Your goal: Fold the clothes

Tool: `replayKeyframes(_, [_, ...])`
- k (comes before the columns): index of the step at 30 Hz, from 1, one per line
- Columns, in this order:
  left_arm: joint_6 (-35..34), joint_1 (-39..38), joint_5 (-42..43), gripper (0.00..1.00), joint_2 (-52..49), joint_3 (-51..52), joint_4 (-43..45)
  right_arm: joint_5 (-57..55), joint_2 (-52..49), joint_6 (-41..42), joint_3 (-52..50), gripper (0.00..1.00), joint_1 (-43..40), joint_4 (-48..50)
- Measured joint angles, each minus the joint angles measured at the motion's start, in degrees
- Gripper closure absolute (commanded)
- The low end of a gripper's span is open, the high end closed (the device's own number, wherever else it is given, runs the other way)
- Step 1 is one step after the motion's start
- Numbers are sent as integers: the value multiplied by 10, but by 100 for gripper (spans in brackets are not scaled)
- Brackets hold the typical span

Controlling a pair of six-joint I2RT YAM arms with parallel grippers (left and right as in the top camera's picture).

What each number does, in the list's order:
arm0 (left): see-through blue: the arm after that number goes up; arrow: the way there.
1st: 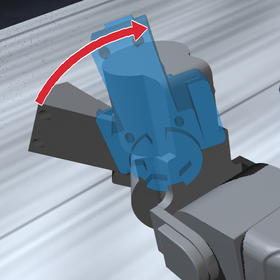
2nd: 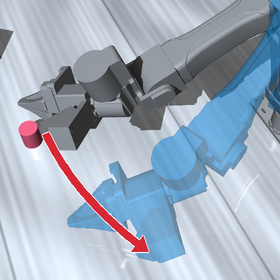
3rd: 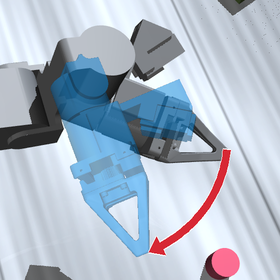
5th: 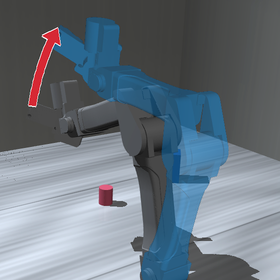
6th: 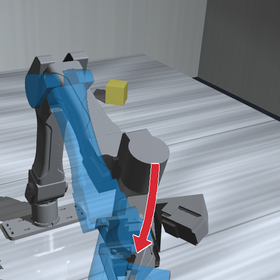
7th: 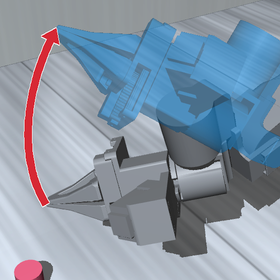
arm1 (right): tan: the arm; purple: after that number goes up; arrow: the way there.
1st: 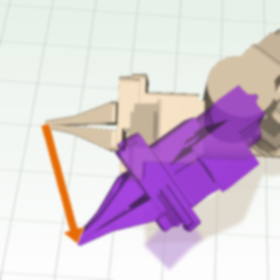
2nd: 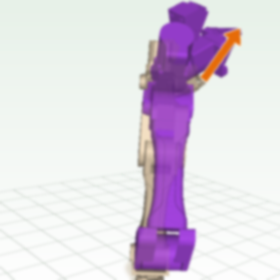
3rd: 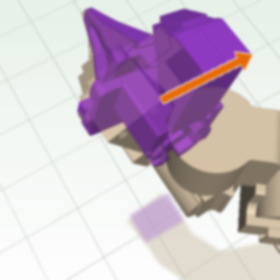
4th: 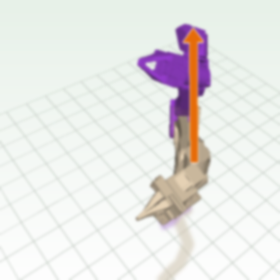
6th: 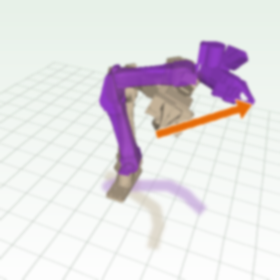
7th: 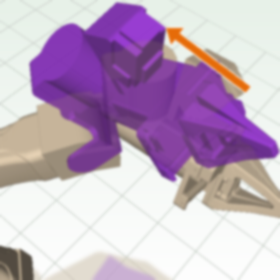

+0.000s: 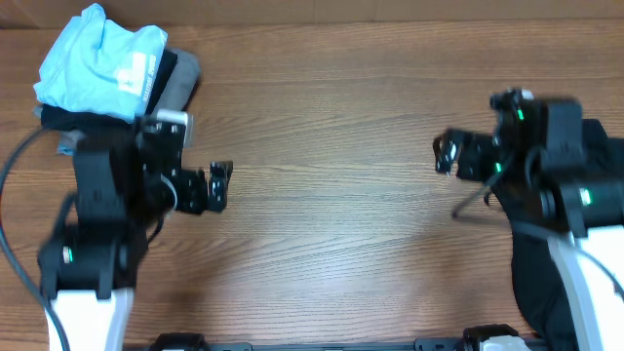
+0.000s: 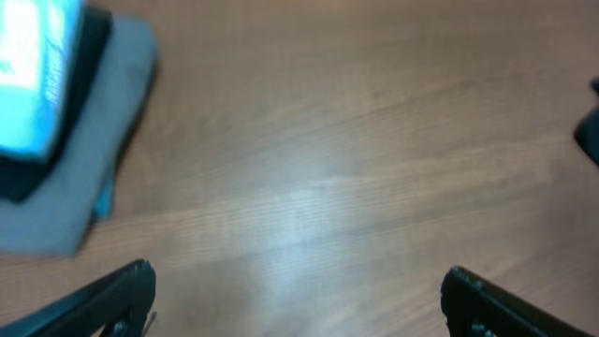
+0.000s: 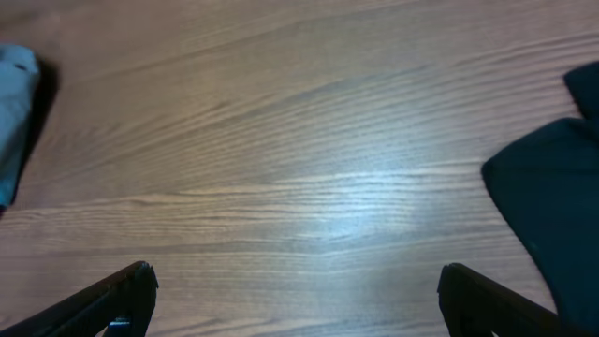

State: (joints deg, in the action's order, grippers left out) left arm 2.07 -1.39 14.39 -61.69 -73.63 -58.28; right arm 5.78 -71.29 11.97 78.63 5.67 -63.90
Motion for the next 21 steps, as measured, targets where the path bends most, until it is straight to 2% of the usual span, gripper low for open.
replayKeyframes(4, [0,0,0,0,-91,-85,-81,0,-73,0,27,0,0,-6])
replayKeyframes(8, [0,0,0,0,-145,-103,-107,8,-129,19,27,0,-17,-12])
replayKeyframes(15, [0,0,35,0,-175,-103,-115,20,-234,68,28,0,-161,33])
replayKeyframes(21, [-1,0,50,0,-175,-104,-128,22,-272,63,28,2,-227,43])
